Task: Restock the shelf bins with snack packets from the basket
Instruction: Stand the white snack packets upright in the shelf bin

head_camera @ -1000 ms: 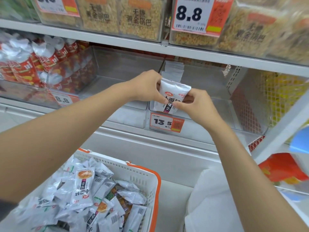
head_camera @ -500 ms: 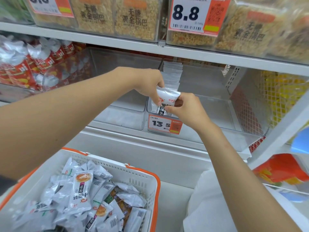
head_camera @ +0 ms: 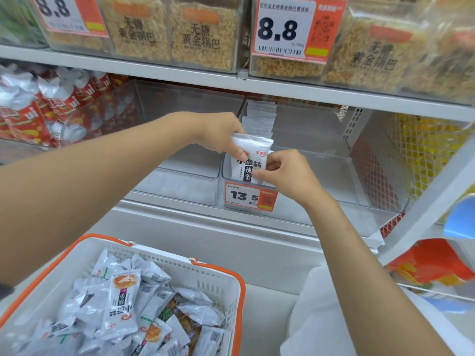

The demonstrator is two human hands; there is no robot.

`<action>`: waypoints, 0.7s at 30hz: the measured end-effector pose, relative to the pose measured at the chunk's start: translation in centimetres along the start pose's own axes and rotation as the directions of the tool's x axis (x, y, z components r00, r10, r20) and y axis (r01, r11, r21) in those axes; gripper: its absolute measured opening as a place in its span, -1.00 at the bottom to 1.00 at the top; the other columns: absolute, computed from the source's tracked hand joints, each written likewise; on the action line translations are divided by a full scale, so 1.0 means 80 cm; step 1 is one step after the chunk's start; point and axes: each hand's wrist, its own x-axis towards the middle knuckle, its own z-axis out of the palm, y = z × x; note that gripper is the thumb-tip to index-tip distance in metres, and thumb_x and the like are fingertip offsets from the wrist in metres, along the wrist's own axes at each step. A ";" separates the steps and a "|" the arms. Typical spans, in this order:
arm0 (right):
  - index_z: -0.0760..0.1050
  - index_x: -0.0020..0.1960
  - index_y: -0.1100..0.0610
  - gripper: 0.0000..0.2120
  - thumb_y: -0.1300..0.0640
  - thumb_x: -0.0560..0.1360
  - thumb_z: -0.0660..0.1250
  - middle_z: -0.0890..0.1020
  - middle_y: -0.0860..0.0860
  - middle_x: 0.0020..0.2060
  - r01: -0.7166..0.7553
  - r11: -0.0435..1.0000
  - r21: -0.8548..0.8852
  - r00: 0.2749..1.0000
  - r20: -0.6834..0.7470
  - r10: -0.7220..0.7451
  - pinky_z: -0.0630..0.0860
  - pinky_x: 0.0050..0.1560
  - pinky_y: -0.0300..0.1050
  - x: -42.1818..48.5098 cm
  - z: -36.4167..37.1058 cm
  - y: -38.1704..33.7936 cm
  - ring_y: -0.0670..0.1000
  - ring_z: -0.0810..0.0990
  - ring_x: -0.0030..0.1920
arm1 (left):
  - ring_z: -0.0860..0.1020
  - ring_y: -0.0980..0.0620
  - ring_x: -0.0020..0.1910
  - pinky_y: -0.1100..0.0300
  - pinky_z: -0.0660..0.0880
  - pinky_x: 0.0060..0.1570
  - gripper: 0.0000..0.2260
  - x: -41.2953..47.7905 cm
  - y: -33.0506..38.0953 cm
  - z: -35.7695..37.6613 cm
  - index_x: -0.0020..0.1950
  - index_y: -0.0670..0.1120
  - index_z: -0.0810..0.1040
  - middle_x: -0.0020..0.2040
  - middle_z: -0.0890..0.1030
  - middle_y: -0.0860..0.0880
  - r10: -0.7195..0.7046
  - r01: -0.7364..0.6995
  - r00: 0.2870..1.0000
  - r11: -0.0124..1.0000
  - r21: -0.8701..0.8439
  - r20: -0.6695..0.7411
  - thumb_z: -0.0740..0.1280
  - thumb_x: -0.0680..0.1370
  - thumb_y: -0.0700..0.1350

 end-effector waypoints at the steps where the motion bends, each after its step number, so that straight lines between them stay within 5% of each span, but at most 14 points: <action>1: 0.68 -0.10 0.13 -0.89 0.11 0.41 0.51 0.71 0.01 -0.21 0.004 1.000 -0.030 1.000 -0.019 -0.005 0.61 -0.09 0.00 0.002 -0.004 0.001 0.01 0.68 -0.14 | 0.35 0.06 -0.45 0.19 0.25 -0.38 -0.76 0.003 0.006 0.001 -0.28 -0.06 0.52 -0.43 0.42 0.03 0.015 -0.015 1.000 1.000 0.013 -0.015 0.45 0.49 0.02; 8: 0.64 -0.22 0.20 -0.85 0.11 0.41 0.50 0.66 0.06 -0.31 -0.030 0.993 -0.112 0.996 0.077 0.038 0.41 -0.31 -0.16 0.003 0.008 -0.001 0.01 0.54 -0.30 | 0.48 0.02 -0.23 0.13 0.38 -0.20 -0.81 0.013 0.007 0.011 -0.17 0.01 0.55 -0.25 0.54 0.07 -0.003 -0.017 0.996 0.977 0.213 0.089 0.48 0.44 0.07; 11: 0.53 -0.35 0.25 -0.69 0.06 0.44 0.44 0.47 0.04 -0.45 -0.097 0.993 -0.063 0.978 0.178 0.107 0.28 -0.34 -0.16 0.002 0.005 -0.006 0.00 0.35 -0.40 | 0.47 -0.01 -0.24 0.12 0.36 -0.22 -0.76 0.009 0.003 0.012 -0.18 -0.06 0.57 -0.23 0.56 0.00 -0.022 -0.005 0.993 0.972 0.235 0.116 0.49 0.43 0.08; 14: 0.54 -0.23 0.37 -0.59 -0.02 0.47 0.41 0.47 0.18 -0.37 -0.156 0.987 -0.034 0.960 0.232 0.159 0.30 -0.24 -0.13 0.005 -0.008 -0.004 0.00 0.36 -0.33 | 0.47 -0.03 -0.20 0.12 0.36 -0.20 -0.74 0.010 0.010 0.013 -0.19 -0.06 0.52 -0.26 0.51 0.04 -0.022 -0.007 0.994 0.969 0.248 0.112 0.46 0.45 0.10; 18: 0.48 -0.23 0.37 -0.68 0.12 0.53 0.35 0.40 0.07 -0.35 -0.143 0.986 -0.088 0.942 0.295 0.163 0.22 -0.43 -0.28 0.002 -0.006 -0.005 -0.07 0.29 -0.41 | 0.45 -0.03 -0.12 0.12 0.36 -0.14 -0.70 0.012 0.027 0.022 -0.08 -0.03 0.43 -0.22 0.43 0.09 -0.036 -0.011 0.993 0.919 0.394 0.111 0.42 0.48 0.15; 21: 0.57 -0.13 0.36 -0.75 0.14 0.51 0.35 0.51 0.09 -0.30 -0.104 0.984 -0.145 0.927 0.344 0.148 0.37 -0.25 -0.14 -0.002 -0.013 -0.004 -0.02 0.40 -0.28 | 0.46 -0.04 -0.11 0.13 0.34 -0.18 -0.71 0.010 0.029 0.029 -0.07 -0.03 0.45 -0.24 0.42 0.10 -0.037 -0.011 0.994 0.904 0.428 0.103 0.41 0.48 0.15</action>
